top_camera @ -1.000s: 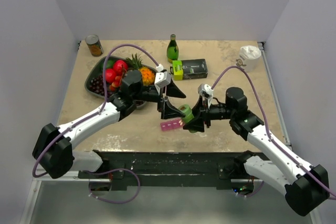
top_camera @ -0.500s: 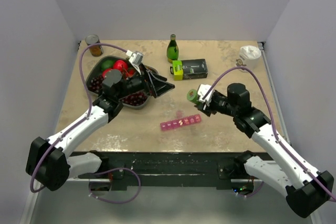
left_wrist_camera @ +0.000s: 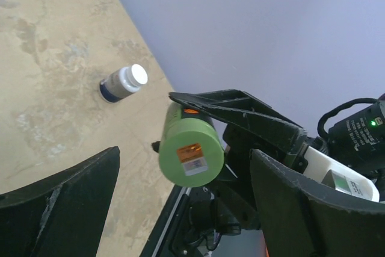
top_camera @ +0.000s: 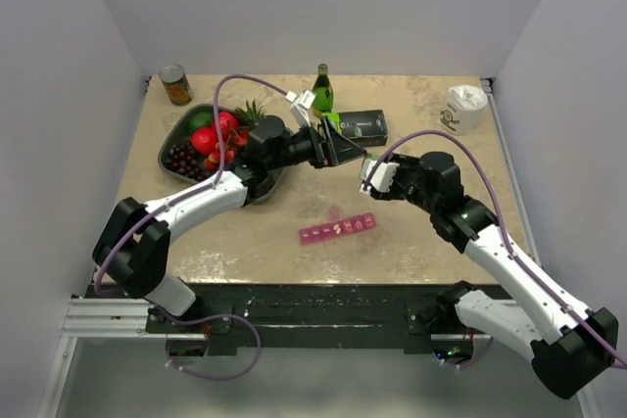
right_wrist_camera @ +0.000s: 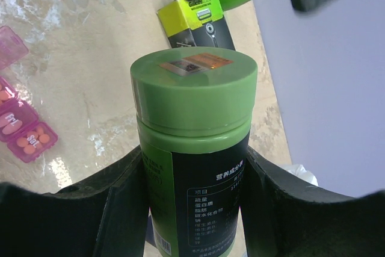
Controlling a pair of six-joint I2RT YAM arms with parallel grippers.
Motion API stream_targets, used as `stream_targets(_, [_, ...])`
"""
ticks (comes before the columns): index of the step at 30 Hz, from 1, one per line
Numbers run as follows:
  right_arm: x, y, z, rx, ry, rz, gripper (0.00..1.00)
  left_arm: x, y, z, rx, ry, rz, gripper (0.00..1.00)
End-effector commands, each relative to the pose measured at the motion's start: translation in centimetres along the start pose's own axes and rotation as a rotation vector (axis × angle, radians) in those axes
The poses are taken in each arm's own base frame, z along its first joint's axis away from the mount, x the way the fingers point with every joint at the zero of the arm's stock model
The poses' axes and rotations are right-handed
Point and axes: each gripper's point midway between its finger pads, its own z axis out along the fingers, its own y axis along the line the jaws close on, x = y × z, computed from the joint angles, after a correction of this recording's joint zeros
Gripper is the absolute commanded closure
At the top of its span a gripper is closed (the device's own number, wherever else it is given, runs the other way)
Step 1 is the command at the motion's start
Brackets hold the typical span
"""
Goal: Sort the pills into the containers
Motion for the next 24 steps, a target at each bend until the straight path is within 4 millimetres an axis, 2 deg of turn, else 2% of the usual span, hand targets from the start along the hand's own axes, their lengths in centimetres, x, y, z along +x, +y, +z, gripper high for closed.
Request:
stream_targets(1, [-2.9, -3.9, -0.8, 0.115, -0.073, -0.031, 1.0, -0.5, -3.3, 1.6, 0.072, -0.016, 0.026, 0.08])
stream_targets(8, [-3.0, -3.6, -0.7, 0.095, -0.074, 0.001, 1.0, 0.7, -2.7, 2.5, 0.04, 0.013, 0.025, 0.11])
stream_targets(11, [-3.0, -3.5, -0.8, 0.092, -0.077, 0.011, 1.0, 1.1, -2.4, 2.7, 0.033, 0.029, 0.031, 0.21])
stream_targets(14, [-2.9, -3.3, -0.8, 0.084, -0.075, 0.014, 1.0, 1.4, -2.3, 2.9, 0.031, 0.042, 0.033, 0.26])
stream_targets(17, [-2.8, -2.9, -0.7, 0.07, -0.076, 0.043, 1.0, 1.8, -2.1, 3.0, 0.034, 0.057, 0.045, 0.42])
stream_targets(24, [-3.7, -1.6, -0.8, 0.006, -0.111, 0.167, 1.0, 3.5, -2.7, 2.6, 0.136, 0.138, 0.144, 0.59])
